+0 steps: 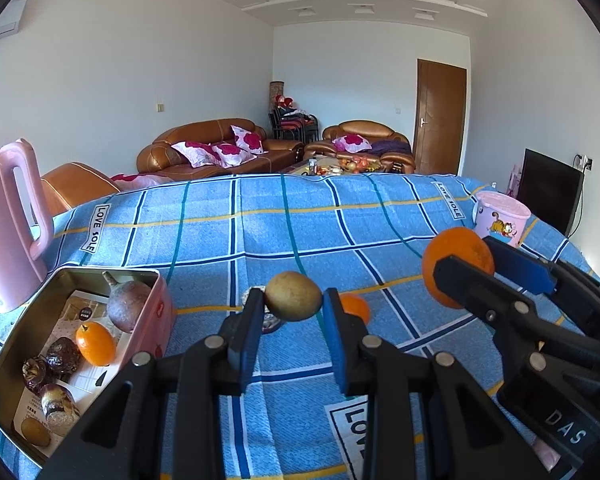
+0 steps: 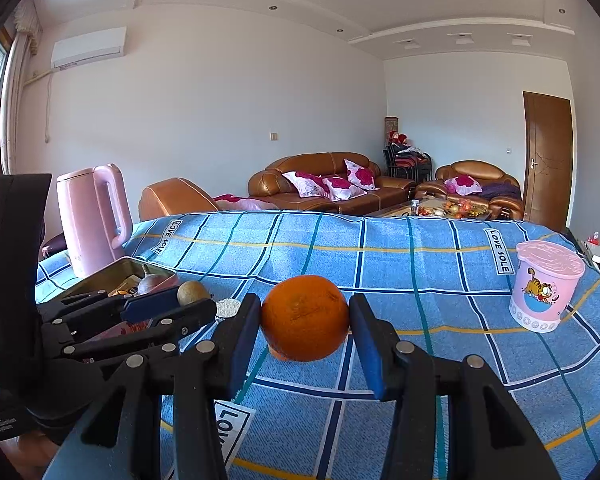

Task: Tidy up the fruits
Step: 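Lift the kiwi and the orange off the table with both grippers, then carry the kiwi and the orange over the tin box with both grippers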

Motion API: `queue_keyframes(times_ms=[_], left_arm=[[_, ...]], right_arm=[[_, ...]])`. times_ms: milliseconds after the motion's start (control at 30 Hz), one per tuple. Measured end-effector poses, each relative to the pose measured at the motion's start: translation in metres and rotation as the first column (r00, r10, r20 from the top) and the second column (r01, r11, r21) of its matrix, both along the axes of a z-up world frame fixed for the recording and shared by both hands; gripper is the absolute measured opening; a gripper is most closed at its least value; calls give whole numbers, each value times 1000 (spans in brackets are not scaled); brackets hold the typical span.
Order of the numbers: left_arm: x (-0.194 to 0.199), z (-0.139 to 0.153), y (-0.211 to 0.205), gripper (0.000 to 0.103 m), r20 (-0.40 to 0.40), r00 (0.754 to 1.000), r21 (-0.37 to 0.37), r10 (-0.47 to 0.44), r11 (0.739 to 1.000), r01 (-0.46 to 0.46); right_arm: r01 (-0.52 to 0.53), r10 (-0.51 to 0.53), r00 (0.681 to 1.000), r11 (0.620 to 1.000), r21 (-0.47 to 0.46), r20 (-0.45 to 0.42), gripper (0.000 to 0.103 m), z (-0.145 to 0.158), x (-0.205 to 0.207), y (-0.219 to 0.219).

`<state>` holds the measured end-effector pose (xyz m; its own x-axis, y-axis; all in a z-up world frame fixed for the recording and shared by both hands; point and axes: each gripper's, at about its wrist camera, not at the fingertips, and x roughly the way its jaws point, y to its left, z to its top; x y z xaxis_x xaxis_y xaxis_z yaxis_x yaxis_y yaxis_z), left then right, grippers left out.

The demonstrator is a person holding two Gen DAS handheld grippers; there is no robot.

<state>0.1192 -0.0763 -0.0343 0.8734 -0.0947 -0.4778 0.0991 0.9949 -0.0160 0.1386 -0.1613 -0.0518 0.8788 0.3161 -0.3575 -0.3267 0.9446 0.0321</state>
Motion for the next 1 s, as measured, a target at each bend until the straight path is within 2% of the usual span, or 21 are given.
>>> queue_keyframes(times_ms=[633, 1000], left_arm=[[-10, 4, 2, 32, 36, 999, 14, 26, 1000, -26], [-13, 2, 12, 32, 16, 998, 25, 68, 997, -68]], right_arm=[[7, -6, 998, 1000, -7, 62, 48, 3, -12, 0], [-5, 5, 1000, 1000, 15, 11, 48, 2, -7, 2]])
